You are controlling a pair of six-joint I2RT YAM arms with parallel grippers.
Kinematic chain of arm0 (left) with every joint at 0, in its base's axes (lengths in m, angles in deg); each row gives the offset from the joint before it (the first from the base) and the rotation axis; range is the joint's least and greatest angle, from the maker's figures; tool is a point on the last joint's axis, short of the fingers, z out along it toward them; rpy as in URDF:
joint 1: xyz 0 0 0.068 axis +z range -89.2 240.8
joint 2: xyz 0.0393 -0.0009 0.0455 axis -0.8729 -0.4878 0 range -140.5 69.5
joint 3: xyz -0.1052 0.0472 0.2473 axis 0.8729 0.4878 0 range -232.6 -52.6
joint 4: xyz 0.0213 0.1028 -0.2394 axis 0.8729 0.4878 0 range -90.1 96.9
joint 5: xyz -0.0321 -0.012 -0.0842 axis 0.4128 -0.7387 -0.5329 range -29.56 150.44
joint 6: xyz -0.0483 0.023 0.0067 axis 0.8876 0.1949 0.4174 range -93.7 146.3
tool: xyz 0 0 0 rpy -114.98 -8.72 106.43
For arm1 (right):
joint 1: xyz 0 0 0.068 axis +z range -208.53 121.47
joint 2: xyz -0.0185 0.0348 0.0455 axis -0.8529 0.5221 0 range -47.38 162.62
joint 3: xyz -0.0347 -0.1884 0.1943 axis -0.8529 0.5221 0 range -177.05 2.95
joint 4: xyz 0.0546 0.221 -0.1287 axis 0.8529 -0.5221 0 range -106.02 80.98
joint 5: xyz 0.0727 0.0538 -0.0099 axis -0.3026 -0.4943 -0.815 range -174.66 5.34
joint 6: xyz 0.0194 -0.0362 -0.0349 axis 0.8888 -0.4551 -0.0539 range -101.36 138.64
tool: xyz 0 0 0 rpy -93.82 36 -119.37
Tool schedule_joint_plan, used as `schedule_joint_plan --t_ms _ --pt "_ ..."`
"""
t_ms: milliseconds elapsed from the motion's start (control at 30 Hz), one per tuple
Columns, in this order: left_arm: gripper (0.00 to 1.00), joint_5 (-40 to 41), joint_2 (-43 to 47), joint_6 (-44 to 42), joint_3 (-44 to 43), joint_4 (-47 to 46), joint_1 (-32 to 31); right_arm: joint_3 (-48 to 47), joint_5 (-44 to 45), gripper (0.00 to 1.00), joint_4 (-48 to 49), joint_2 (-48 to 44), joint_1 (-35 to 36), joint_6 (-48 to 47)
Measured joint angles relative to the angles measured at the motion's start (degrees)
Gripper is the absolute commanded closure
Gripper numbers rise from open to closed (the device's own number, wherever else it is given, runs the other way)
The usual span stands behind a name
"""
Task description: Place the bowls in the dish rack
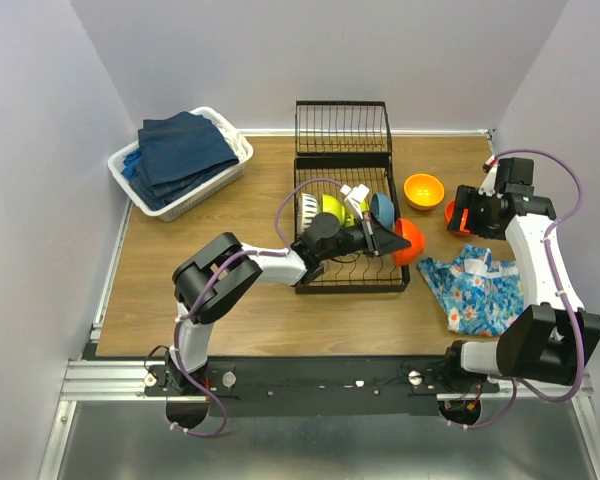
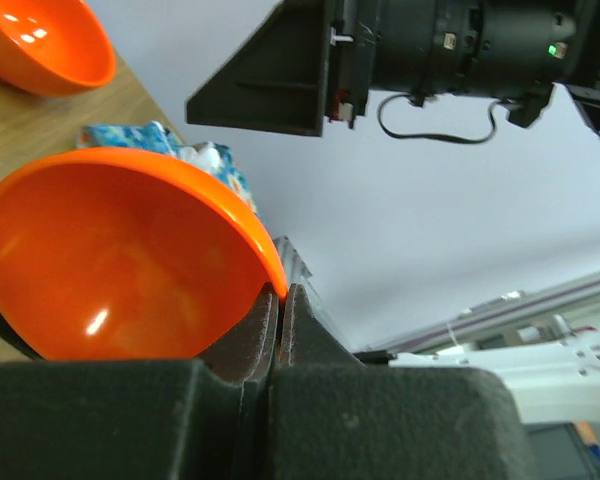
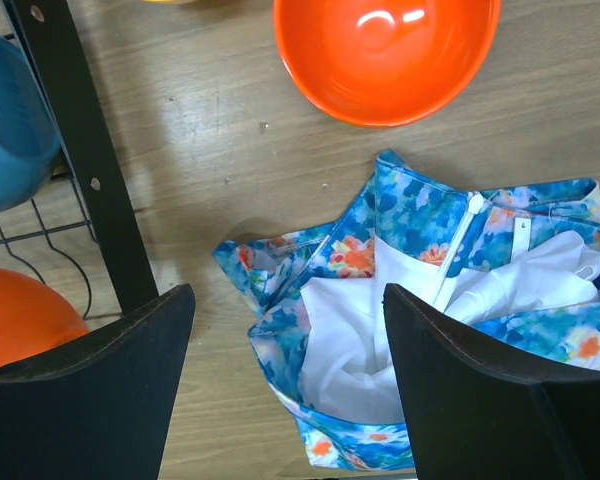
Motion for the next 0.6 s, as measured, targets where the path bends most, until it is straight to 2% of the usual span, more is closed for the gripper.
schedule_joint_plan --t_ms 233,600 --pt "1.0 -2.6 -4.2 5.0 1.7 -7.9 0.4 0.0 0.4 0.16 0.0 1.1 0.0 -0.4" --pt "1.0 -2.8 -4.3 6.1 5.8 -10.0 1.1 0.1 0.4 0.16 0.1 1.1 0.0 -0.4"
